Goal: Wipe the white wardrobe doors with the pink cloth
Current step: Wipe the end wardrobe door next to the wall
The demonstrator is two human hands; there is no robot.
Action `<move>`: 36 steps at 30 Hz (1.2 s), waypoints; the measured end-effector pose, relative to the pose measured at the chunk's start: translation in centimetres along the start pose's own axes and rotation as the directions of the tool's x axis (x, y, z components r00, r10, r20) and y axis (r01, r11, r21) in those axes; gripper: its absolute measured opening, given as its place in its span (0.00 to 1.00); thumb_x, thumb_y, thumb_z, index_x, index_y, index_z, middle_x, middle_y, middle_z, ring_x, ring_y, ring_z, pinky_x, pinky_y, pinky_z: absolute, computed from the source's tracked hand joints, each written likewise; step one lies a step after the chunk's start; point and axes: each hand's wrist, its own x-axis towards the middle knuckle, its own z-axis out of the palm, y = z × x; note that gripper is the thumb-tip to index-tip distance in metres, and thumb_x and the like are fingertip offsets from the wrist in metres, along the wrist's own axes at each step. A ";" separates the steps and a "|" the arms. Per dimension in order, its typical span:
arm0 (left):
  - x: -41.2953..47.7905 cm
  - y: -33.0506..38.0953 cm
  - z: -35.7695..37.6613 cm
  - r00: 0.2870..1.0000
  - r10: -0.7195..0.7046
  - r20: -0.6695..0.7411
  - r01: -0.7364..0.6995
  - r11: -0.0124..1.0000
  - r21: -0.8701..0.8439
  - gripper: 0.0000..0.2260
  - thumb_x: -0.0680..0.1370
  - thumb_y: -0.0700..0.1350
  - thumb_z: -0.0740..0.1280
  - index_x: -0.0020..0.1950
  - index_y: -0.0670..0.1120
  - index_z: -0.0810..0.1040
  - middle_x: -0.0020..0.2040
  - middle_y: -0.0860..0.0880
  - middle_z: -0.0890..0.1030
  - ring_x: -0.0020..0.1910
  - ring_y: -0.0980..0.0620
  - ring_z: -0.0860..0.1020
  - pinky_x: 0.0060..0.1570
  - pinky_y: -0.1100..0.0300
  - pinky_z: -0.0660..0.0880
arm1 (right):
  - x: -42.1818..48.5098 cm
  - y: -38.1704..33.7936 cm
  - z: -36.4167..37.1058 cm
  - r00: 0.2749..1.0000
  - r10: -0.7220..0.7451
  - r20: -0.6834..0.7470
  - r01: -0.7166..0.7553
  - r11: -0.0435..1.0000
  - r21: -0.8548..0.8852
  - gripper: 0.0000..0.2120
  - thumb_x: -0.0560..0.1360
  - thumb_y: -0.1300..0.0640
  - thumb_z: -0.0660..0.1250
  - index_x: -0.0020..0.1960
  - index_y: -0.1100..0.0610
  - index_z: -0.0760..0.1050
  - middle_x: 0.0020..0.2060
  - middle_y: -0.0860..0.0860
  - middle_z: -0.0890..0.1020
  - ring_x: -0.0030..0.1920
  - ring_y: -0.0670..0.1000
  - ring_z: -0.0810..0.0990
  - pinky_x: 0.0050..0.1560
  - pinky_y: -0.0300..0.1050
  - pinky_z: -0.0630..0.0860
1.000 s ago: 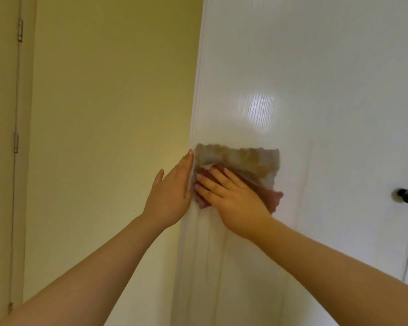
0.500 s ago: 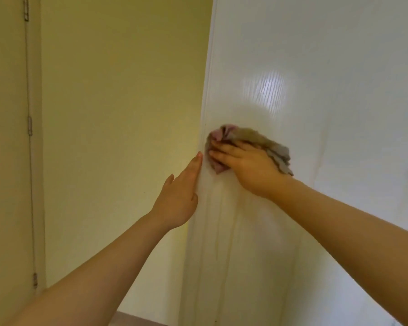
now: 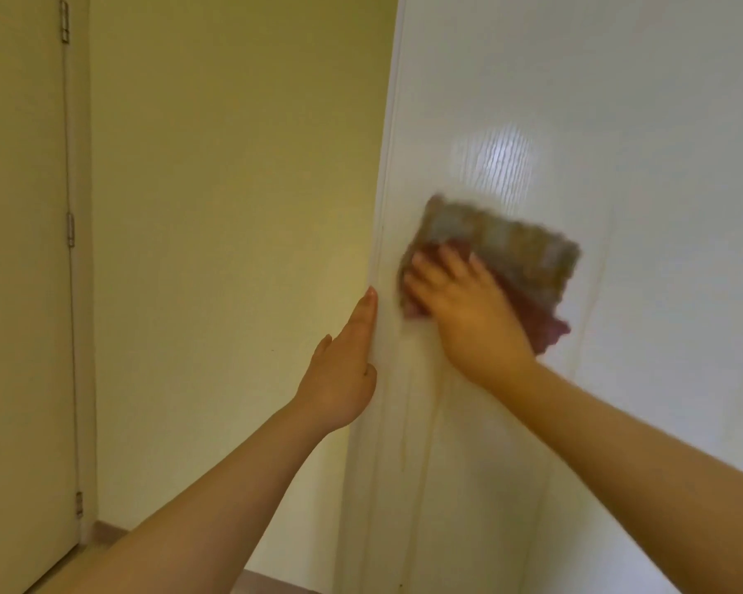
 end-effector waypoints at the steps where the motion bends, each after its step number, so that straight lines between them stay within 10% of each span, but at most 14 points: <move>1: 0.0 0.0 0.2 1.000 -0.005 -0.004 0.005 1.000 -0.013 0.38 0.75 0.31 0.54 0.76 0.53 0.37 0.77 0.58 0.46 0.75 0.55 0.56 0.71 0.49 0.57 | -2.1 -1.0 1.2 0.994 -0.099 0.053 0.098 0.995 0.019 0.22 0.74 0.62 0.51 0.60 0.59 0.77 0.60 0.56 0.78 0.63 0.61 0.73 0.69 0.50 0.53; 5: 0.0 -0.3 0.5 1.000 0.001 -0.018 -0.001 1.000 0.005 0.38 0.75 0.31 0.54 0.76 0.53 0.37 0.74 0.63 0.45 0.75 0.57 0.55 0.73 0.50 0.54 | -1.8 1.6 0.1 0.978 -0.208 0.024 0.203 0.972 0.116 0.20 0.80 0.56 0.51 0.55 0.62 0.80 0.54 0.58 0.81 0.54 0.61 0.80 0.60 0.48 0.67; 10: 0.1 0.3 1.4 0.990 -0.060 -0.130 0.071 0.994 0.088 0.37 0.75 0.31 0.53 0.77 0.51 0.37 0.77 0.59 0.44 0.75 0.58 0.50 0.74 0.54 0.46 | -0.1 2.7 -1.2 0.991 0.111 -0.073 -0.110 0.994 0.017 0.24 0.71 0.62 0.51 0.63 0.60 0.75 0.63 0.57 0.75 0.66 0.62 0.70 0.69 0.49 0.49; 13: -0.1 1.0 1.5 0.975 -0.046 -0.216 0.098 0.967 0.237 0.35 0.77 0.34 0.53 0.77 0.48 0.37 0.78 0.54 0.45 0.76 0.57 0.44 0.73 0.55 0.41 | -4.3 0.5 1.0 0.988 -0.103 0.114 0.090 0.990 0.108 0.20 0.73 0.61 0.54 0.60 0.55 0.78 0.60 0.54 0.79 0.62 0.57 0.75 0.70 0.44 0.60; 16: 0.1 1.3 1.0 0.955 0.024 -0.296 0.089 0.928 0.361 0.31 0.78 0.35 0.52 0.78 0.46 0.44 0.78 0.53 0.52 0.77 0.54 0.42 0.72 0.53 0.37 | -1.9 3.3 -2.0 0.997 0.006 0.077 -0.021 0.982 0.189 0.12 0.78 0.52 0.63 0.60 0.50 0.76 0.54 0.49 0.82 0.53 0.46 0.81 0.58 0.40 0.74; 20: 1.4 1.7 1.3 0.911 0.083 -0.405 0.102 0.905 0.413 0.31 0.75 0.32 0.54 0.77 0.41 0.52 0.77 0.49 0.59 0.77 0.48 0.47 0.72 0.48 0.38 | 0.6 5.4 -3.8 0.974 0.223 -0.049 -0.217 0.971 0.100 0.22 0.75 0.66 0.51 0.66 0.61 0.71 0.66 0.55 0.73 0.67 0.50 0.70 0.69 0.40 0.59; 23: 2.2 1.3 2.3 0.835 0.283 -0.472 -0.011 0.867 0.499 0.30 0.68 0.33 0.54 0.72 0.38 0.63 0.69 0.42 0.72 0.72 0.43 0.60 0.71 0.44 0.49 | -4.3 2.5 -1.1 0.994 -0.016 0.108 0.016 1.000 0.003 0.24 0.70 0.62 0.52 0.61 0.60 0.77 0.61 0.56 0.78 0.62 0.62 0.74 0.69 0.50 0.58; 26: 2.5 1.7 2.7 0.802 0.427 -0.417 -0.150 0.820 0.552 0.28 0.70 0.36 0.51 0.71 0.39 0.61 0.69 0.41 0.72 0.71 0.44 0.60 0.71 0.46 0.47 | -6.2 2.8 -1.4 0.978 -0.148 0.147 0.131 0.984 0.125 0.21 0.73 0.61 0.54 0.62 0.58 0.76 0.62 0.55 0.77 0.62 0.59 0.76 0.69 0.47 0.60; 32: 4.8 4.0 3.7 0.735 0.523 -0.432 -0.208 0.780 0.591 0.25 0.74 0.38 0.57 0.71 0.40 0.62 0.71 0.42 0.69 0.70 0.45 0.62 0.71 0.46 0.47 | -1.1 7.1 -4.1 0.970 0.234 -0.061 -0.231 0.972 0.045 0.24 0.73 0.63 0.50 0.65 0.60 0.73 0.65 0.57 0.74 0.68 0.61 0.67 0.69 0.47 0.50; 36: 5.3 4.9 4.1 0.732 0.544 -0.409 -0.244 0.771 0.589 0.23 0.76 0.41 0.55 0.72 0.41 0.61 0.71 0.42 0.69 0.71 0.46 0.63 0.71 0.45 0.48 | -7.3 4.3 -2.6 0.991 0.112 0.066 -0.118 0.989 0.092 0.22 0.75 0.63 0.53 0.68 0.58 0.69 0.68 0.54 0.70 0.70 0.56 0.63 0.72 0.41 0.49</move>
